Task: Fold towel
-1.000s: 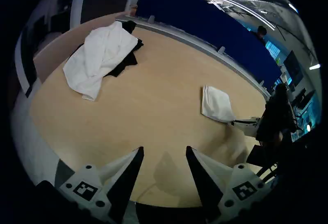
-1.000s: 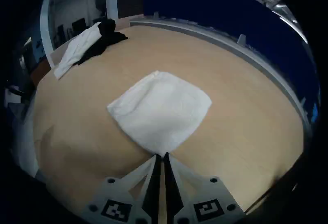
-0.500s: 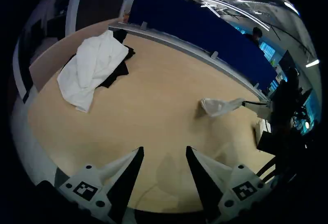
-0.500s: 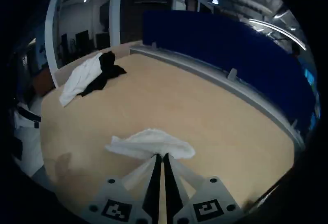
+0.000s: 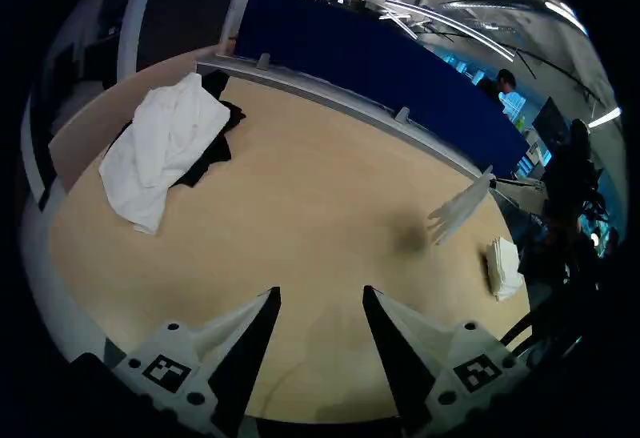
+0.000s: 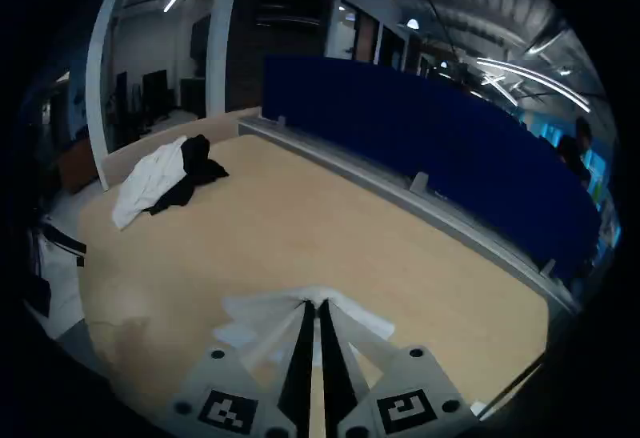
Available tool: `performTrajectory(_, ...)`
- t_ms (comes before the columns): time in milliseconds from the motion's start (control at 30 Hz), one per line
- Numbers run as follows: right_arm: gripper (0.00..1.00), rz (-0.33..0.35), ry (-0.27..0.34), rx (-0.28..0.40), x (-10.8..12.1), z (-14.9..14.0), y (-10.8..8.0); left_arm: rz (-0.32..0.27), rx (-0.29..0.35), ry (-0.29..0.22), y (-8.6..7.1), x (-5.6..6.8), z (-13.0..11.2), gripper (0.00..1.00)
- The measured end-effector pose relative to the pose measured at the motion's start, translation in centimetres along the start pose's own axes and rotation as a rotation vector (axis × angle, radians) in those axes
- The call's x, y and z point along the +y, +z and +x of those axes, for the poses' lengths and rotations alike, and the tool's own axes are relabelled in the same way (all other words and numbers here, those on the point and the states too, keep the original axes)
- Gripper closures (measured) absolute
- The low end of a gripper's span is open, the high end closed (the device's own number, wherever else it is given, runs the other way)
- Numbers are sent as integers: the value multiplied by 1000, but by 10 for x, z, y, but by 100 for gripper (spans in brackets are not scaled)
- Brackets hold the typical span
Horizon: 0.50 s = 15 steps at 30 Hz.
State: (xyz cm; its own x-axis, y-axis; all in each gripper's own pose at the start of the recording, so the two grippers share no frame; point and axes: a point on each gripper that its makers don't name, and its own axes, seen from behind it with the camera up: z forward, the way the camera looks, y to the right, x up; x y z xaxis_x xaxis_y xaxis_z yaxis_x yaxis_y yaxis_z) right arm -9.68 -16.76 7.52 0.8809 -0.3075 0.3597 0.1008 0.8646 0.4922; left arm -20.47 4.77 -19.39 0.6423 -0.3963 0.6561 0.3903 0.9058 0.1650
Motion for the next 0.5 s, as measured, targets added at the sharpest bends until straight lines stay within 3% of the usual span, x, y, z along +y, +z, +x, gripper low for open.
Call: performTrajectory(500, 95, -91, 39, -4, 87, -10, -47, -8, -8, 20, 2, 11, 2, 25)
